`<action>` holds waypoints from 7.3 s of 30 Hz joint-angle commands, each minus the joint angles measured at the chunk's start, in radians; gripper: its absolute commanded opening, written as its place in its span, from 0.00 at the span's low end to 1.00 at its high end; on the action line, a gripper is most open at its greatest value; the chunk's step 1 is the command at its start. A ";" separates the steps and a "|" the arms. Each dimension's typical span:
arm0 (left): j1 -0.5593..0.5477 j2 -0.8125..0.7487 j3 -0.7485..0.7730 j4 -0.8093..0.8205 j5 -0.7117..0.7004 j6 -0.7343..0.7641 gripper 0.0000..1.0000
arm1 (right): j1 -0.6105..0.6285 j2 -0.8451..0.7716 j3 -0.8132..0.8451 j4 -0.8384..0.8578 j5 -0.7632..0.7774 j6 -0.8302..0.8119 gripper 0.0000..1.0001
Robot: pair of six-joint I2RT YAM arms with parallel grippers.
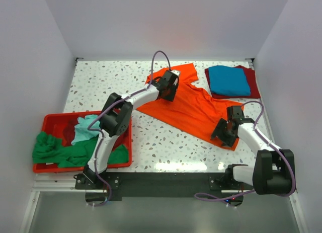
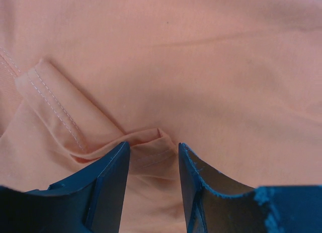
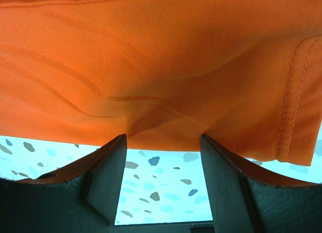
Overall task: Fold and stack the t-shirts
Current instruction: Fold the tshirt
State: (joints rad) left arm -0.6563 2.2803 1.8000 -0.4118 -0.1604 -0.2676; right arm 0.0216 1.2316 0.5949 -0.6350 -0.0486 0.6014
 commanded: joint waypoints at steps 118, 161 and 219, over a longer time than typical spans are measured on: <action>0.121 -0.518 -0.717 0.265 0.013 -0.139 0.99 | 0.011 0.003 0.057 -0.252 0.021 0.049 0.64; 0.086 -0.508 -0.628 0.330 0.035 -0.116 1.00 | 0.000 0.058 0.354 -0.206 0.217 -0.064 0.72; 0.162 -0.074 -0.168 0.464 0.039 -0.077 0.99 | -0.437 0.144 0.319 -0.094 0.130 -0.069 0.55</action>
State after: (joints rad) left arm -0.4717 2.2200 1.6375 -0.0818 -0.1905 -0.3477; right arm -0.4137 1.3949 0.8822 -0.7334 0.0532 0.5243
